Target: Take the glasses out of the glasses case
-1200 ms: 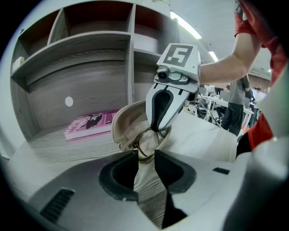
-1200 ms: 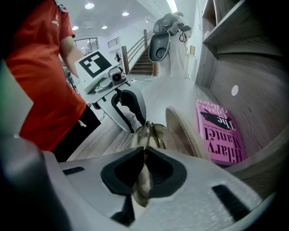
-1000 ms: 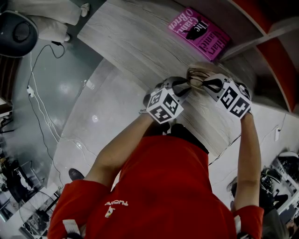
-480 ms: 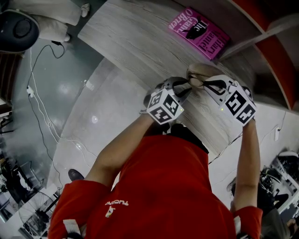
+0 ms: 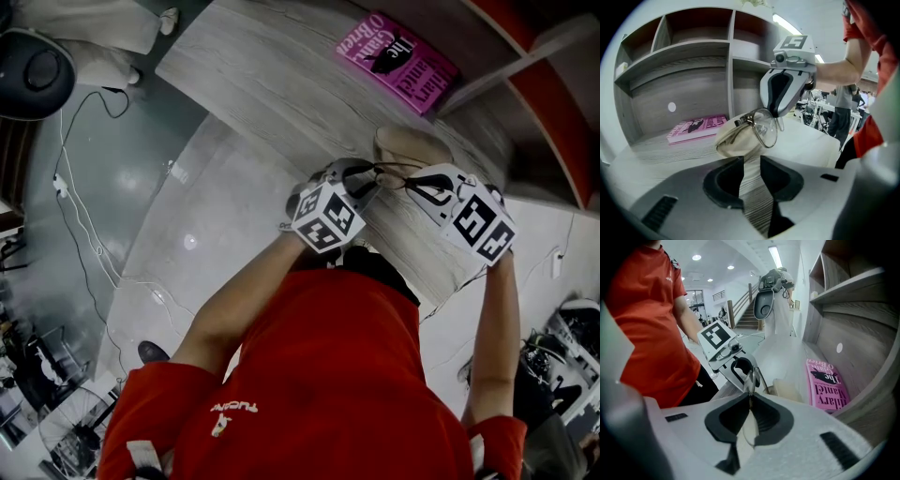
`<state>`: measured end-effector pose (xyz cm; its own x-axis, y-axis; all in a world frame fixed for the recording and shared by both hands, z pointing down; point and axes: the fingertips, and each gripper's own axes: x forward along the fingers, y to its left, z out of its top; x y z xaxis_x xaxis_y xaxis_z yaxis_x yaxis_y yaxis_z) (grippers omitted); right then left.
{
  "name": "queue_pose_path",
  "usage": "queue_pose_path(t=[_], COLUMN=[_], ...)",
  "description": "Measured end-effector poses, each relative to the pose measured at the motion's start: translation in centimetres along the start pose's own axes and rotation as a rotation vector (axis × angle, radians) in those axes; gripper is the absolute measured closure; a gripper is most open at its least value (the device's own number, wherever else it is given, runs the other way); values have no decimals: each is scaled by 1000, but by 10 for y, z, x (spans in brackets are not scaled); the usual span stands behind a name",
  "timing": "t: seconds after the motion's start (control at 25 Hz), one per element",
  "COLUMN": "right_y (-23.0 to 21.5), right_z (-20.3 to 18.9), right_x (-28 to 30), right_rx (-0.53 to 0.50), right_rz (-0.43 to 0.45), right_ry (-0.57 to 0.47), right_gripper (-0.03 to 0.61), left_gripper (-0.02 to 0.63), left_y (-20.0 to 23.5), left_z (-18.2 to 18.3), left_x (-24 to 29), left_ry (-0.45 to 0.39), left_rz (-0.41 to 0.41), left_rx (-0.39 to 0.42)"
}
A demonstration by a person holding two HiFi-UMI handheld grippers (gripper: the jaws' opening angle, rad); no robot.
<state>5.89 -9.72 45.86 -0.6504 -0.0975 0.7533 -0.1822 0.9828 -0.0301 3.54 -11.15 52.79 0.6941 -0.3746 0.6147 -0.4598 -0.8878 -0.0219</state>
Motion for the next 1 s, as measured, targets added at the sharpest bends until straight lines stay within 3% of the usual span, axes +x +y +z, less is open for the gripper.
queue_pose_path(t=[0.32,0.88,1.0], right_y=[28,67,73], right_z=[-3,26,45], right_x=[-5,-32,-42], right_rx=[19,4,6], right_rz=[-7,-47,-46], right_ry=[5,-95,-174], right_gripper=[549,549,549], left_gripper=[509,511,511], left_y=[-13,-26,-30], left_z=[-5,-11,-12], left_x=[-8,-18,-20], left_ry=[-3,-46,-61], left_rz=[-8,-19,-32], left_rx=[-4,-54,-80])
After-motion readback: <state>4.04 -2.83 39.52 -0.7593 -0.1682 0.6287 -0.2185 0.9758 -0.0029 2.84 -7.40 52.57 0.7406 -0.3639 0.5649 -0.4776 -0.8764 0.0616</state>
